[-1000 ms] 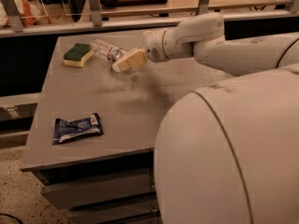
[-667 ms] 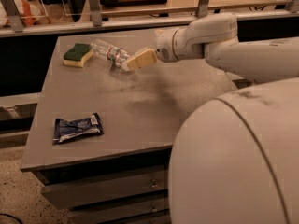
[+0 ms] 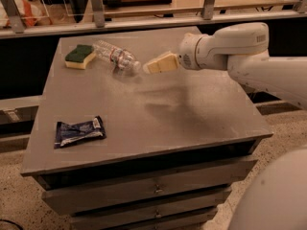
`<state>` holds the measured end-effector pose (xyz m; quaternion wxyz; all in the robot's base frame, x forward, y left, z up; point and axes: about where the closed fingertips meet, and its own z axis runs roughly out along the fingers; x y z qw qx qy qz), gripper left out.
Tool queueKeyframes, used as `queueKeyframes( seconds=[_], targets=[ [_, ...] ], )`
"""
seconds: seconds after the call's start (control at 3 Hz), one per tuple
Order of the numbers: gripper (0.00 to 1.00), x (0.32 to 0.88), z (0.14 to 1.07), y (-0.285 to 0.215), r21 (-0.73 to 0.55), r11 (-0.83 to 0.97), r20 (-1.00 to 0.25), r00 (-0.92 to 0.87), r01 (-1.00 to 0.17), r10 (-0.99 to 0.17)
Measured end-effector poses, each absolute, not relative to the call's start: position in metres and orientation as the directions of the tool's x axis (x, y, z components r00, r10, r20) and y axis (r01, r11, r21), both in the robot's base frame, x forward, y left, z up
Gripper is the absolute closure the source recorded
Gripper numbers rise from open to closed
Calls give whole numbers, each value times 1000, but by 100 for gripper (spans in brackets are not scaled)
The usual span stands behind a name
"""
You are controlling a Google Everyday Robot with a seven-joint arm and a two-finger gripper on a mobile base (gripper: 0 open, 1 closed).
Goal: Move water bottle near sponge
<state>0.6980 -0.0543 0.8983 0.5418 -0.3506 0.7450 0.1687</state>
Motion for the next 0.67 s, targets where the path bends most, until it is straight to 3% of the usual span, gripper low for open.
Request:
queueKeyframes(
  seconds=[0.67],
  targets=[
    [0, 706, 898, -70, -230, 710, -905, -121, -666, -407]
  ],
)
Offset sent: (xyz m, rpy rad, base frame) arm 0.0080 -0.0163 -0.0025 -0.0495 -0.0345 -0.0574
